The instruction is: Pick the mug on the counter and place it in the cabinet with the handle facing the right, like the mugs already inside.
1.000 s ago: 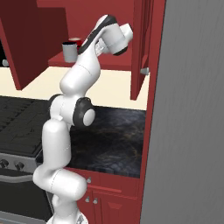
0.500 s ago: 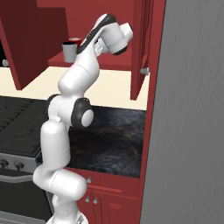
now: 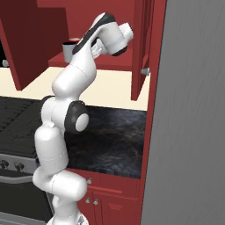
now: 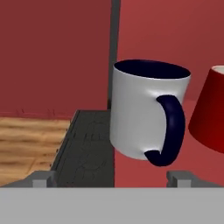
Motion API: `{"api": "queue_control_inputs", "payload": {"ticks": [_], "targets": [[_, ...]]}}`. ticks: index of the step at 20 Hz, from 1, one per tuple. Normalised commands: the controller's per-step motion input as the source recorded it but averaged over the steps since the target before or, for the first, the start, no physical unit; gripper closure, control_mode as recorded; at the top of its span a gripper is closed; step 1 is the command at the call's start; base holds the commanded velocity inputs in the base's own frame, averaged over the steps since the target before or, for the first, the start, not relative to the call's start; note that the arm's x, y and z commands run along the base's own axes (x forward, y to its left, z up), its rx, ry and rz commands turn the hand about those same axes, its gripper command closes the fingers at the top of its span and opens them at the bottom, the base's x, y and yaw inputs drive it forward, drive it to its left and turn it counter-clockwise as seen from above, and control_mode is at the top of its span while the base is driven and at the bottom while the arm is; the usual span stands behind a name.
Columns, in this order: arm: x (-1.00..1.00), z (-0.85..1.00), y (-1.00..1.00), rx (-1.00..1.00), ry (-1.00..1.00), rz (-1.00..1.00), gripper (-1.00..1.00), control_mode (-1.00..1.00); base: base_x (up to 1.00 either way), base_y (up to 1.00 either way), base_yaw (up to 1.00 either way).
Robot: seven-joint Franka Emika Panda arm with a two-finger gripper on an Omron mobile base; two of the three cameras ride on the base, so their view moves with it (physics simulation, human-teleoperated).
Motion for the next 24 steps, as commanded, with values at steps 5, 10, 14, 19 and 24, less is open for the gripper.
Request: {"api": "queue_control_inputs", "payload": {"ticks": [5, 10, 14, 19, 24], "targets": [[-0.35, 0.0, 0.01, 0.0, -0.03, -0.03, -1.0, -1.0, 0.0, 0.0, 0.0], [-0.32, 0.0, 0.13, 0.0, -0.03, -0.03, -1.0, -1.0, 0.0, 0.0, 0.0], [-0.3, 0.0, 0.24, 0.0, -0.02, -0.04, -1.0, -1.0, 0.0, 0.0, 0.0], [-0.42, 0.0, 0.09, 0.0, -0.01, -0.04, -1.0, -1.0, 0.0, 0.0, 0.0], [-0.48, 0.0, 0.01, 0.0, 0.0, -0.04, -1.0, -1.0, 0.0, 0.0, 0.0]]}}
